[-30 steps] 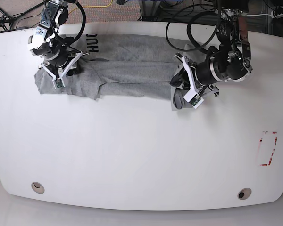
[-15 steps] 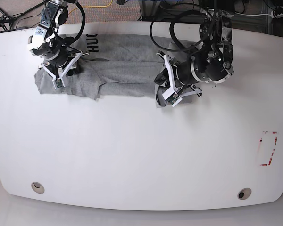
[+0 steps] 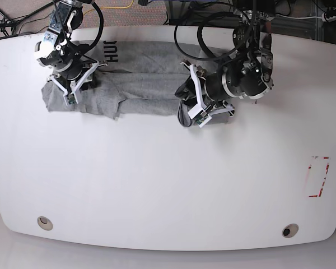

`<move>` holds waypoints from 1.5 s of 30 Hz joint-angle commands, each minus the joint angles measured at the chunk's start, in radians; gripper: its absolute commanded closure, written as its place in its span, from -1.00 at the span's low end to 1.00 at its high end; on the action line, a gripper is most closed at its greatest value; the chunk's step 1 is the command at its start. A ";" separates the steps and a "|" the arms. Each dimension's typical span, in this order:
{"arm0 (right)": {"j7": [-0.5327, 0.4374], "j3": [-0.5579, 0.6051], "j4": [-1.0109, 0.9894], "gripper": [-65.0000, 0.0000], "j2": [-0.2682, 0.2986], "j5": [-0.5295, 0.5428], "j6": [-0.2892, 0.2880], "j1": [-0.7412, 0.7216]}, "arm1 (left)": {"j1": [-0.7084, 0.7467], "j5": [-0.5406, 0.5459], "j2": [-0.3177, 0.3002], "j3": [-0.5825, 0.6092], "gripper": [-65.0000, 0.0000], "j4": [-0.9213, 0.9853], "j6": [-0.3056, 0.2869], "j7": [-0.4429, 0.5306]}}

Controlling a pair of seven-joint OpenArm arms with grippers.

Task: Fold the T-shirt properly
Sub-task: 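Fold the shirt side with the left gripper toward the right gripper, then grasp the opposite shirt side with the right gripper and pull it inward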

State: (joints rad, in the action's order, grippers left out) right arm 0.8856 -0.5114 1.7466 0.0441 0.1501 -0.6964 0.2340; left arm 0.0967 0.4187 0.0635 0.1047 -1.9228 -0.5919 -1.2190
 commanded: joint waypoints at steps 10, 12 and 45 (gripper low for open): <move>0.004 0.000 0.014 0.58 0.004 0.003 -0.002 -0.006 | -0.055 0.116 0.088 0.083 -0.18 -0.057 0.000 -0.014; 0.004 0.000 0.014 0.58 0.004 0.003 -0.002 -0.006 | -0.076 0.139 0.088 0.046 -0.18 -0.063 0.000 -0.048; 0.275 -0.099 0.284 -0.17 -0.028 0.088 -0.002 -0.106 | -0.008 0.038 -0.127 -0.217 0.97 0.185 0.000 0.046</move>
State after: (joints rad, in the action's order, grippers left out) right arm 1.1240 -0.5312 2.0132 0.0055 0.2024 -0.6994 0.1658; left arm 0.0944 0.4404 -0.0589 -0.1116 -1.7626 -0.5911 -1.2278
